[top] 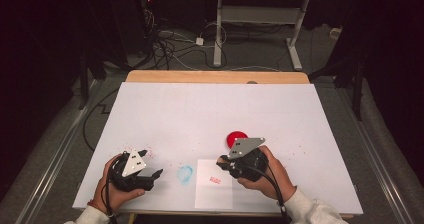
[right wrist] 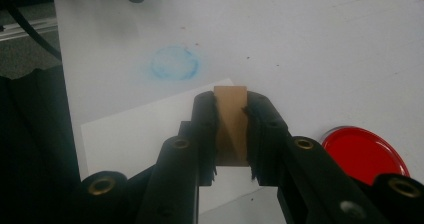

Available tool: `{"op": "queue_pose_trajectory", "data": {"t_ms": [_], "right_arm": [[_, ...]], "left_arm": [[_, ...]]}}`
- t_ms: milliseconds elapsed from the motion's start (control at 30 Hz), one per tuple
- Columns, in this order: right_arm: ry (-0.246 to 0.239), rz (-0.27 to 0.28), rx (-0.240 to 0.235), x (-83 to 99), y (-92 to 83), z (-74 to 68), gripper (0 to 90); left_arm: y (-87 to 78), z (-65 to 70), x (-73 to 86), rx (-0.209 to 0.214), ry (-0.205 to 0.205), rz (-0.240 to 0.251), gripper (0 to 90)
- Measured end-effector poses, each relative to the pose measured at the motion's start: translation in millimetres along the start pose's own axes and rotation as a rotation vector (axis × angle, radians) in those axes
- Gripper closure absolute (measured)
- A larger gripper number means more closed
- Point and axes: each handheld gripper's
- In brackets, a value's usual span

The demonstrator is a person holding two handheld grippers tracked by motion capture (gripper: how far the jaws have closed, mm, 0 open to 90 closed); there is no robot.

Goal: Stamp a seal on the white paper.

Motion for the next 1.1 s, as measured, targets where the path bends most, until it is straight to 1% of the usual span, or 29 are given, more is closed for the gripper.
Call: {"op": "queue_pose_trajectory", "data": {"t_ms": [233, 333, 433, 600, 867, 1067, 1100], "right_arm": [[0.000, 0.011, 0.010, -1.3, -5.6, 1.1, 76.1], [0.002, 0.016, 0.013, -1.3, -7.4, 1.6, 76.1], [-0.002, 0.018, 0.022, -0.7, -10.1, 2.6, 76.2], [0.008, 0.029, 0.038, 0.5, -17.1, 5.6, 76.1], [0.030, 0.034, 0.070, 2.8, -25.1, 13.6, 76.2], [0.051, 0.037, 0.078, 6.0, -27.4, 20.5, 76.1], [0.054, 0.038, 0.072, 6.1, -27.3, 20.6, 76.2]], "left_arm": [[0.9, 0.6, 1.1, 0.002, -0.003, -0.005, 19.5], [1.2, 1.5, 0.6, 0.001, 0.009, -0.010, 19.5], [1.0, 2.0, 0.0, 0.003, 0.013, -0.008, 19.5], [1.0, 3.5, -0.1, 0.003, 0.024, -0.014, 19.5], [-0.8, 3.7, 0.0, 0.001, 0.021, -0.010, 19.5], [-1.2, 3.8, 0.1, -0.001, 0.022, -0.010, 19.5], [-1.4, 3.9, 0.2, -0.002, 0.022, -0.011, 19.5]]}}
Point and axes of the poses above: each handheld gripper's, and its own axes: y roughly forward along the jaws, x roughly out of its underside, z roughly to its right, and after that the axes turned 13 degrees about -x, right-handed
